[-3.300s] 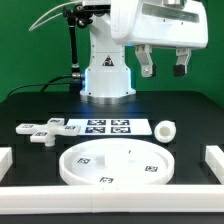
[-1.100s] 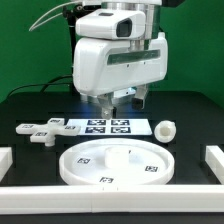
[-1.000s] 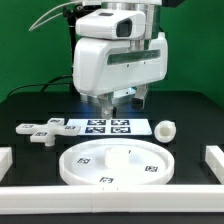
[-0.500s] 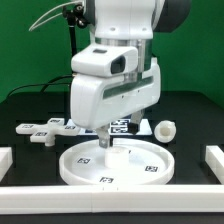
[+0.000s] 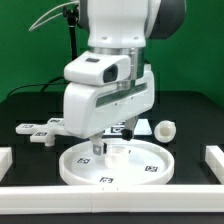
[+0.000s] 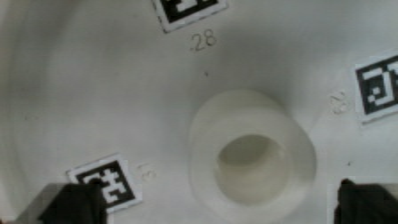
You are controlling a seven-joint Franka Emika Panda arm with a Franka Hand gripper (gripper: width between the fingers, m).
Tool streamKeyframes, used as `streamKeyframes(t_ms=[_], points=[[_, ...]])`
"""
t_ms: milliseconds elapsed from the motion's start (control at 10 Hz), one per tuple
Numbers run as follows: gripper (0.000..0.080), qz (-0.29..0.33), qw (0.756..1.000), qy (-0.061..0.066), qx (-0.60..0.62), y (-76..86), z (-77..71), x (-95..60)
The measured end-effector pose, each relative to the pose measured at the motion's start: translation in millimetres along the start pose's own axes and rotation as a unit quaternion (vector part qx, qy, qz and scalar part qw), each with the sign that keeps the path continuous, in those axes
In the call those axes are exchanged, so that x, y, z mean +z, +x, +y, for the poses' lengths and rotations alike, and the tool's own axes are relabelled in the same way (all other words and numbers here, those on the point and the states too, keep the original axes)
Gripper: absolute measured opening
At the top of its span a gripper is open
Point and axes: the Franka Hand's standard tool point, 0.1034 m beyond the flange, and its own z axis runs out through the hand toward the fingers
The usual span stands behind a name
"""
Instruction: Assemble round table
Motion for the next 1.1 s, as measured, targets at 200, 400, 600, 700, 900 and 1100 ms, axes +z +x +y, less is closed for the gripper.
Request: streamKeyframes(t_ms=[200, 400, 600, 700, 900, 1100], points=[[0.0649, -0.004, 1.000, 0.009, -0.001, -3.2, -8.0, 18.4], [0.0649, -0.006, 1.000, 0.013, -0.002, -2.8, -11.8, 23.3], [0.0621, -0.006, 1.000, 0.013, -0.002, -2.5, -11.3, 23.2], [0.0489, -0.005, 1.000, 0.012, -0.002, -1.6, -10.0, 21.6], [0.0403, -0.004, 1.000, 0.011, -0.002, -1.0, -9.1, 20.4], [0.0403, -0.004, 1.000, 0.011, -0.002, -1.0, -9.1, 20.4]])
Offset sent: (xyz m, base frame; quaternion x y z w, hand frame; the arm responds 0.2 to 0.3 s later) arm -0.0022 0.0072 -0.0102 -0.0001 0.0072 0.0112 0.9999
